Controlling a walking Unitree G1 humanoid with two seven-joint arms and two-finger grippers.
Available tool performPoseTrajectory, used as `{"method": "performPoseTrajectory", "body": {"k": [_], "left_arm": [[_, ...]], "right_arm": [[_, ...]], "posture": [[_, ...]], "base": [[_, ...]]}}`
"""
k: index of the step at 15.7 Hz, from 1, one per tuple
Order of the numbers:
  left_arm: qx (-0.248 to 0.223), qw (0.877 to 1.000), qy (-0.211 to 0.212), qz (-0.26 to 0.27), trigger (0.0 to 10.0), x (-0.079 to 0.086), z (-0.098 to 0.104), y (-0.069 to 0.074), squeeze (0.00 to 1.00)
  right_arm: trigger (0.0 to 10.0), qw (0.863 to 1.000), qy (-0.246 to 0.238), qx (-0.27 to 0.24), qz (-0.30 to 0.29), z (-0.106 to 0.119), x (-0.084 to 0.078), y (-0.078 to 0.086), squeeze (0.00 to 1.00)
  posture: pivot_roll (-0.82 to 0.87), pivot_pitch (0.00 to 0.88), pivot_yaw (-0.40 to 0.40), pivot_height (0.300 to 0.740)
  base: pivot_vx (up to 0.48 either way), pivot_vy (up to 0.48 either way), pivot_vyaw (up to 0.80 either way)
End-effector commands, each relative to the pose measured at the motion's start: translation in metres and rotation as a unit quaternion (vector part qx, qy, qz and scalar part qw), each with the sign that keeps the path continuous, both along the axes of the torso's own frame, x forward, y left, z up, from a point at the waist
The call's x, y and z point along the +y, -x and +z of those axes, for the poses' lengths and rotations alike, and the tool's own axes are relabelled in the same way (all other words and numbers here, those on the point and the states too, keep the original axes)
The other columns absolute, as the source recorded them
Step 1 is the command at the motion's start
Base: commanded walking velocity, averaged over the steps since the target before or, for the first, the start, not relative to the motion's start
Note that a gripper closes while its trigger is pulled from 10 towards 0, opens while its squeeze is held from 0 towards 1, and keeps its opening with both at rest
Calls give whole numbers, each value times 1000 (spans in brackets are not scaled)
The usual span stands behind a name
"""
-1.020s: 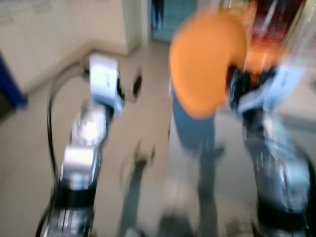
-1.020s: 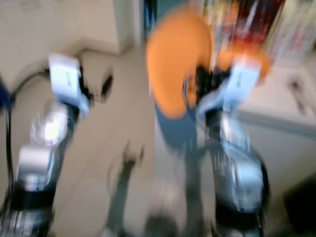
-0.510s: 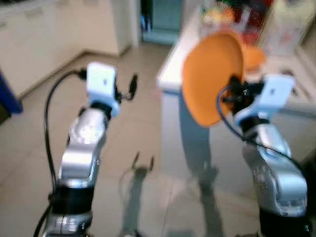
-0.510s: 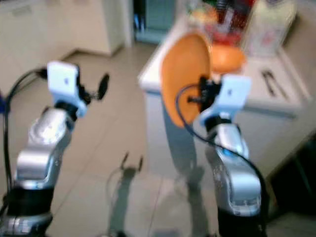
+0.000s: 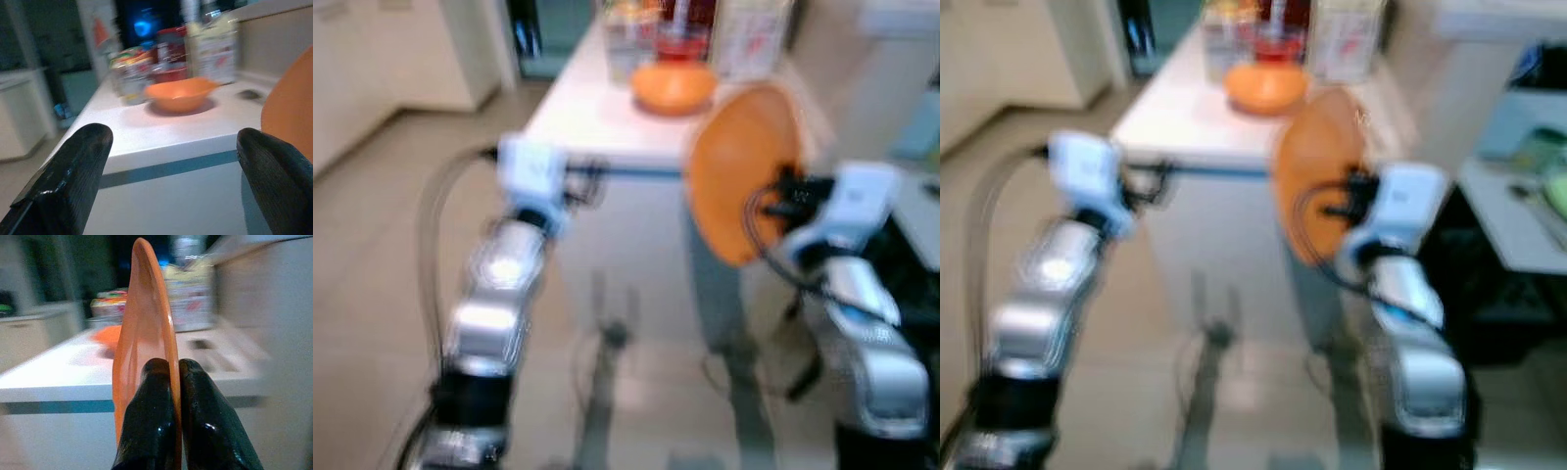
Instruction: Setting the table
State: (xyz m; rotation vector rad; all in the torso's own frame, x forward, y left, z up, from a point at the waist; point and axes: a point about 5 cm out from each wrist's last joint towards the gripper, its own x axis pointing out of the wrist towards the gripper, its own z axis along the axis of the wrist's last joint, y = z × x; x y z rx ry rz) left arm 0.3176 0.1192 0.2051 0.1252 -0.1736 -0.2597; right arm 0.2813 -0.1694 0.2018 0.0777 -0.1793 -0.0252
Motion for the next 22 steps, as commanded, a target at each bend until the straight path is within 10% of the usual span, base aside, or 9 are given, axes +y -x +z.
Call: {"method": "performPoseTrajectory", "body": {"k": [1,22], "left_arm": [[-9,1000,-6,24,10000,13,5,-4,0],[-6,1000,17,3,10000,-7,4,-17,0]], "right_arm": [[10000,999,5,-43,15,16,8,0,0],[10000,999,19,-2,-32,2,-9,5,0]], "posture": [[-20,0,37,740],[-69,0,87,740]], "base": [[0,-458,0],[0,-461,0]]}}
